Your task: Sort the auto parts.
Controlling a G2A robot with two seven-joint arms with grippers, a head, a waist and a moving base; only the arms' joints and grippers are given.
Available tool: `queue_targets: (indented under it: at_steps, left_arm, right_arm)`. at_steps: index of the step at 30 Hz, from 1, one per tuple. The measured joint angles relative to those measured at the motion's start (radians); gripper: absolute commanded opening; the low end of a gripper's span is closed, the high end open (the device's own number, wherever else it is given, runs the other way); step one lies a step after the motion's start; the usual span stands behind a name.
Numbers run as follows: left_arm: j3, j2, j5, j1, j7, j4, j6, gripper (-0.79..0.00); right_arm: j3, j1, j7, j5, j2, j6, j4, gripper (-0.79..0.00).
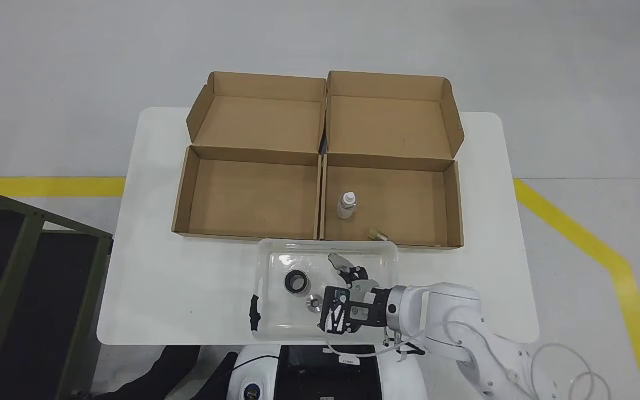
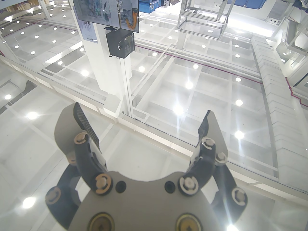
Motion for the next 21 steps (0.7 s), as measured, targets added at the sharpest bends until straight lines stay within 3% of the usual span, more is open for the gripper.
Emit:
queue_targets:
  at_steps: [21]
  left_arm:
    - [0.000,0.000,0.000,0.000,0.000,0.000,0.000,0.000]
  right_arm:
    - [-0.032,0.013,0.017,-0.018,-0.006,0.014,0.006,0.000]
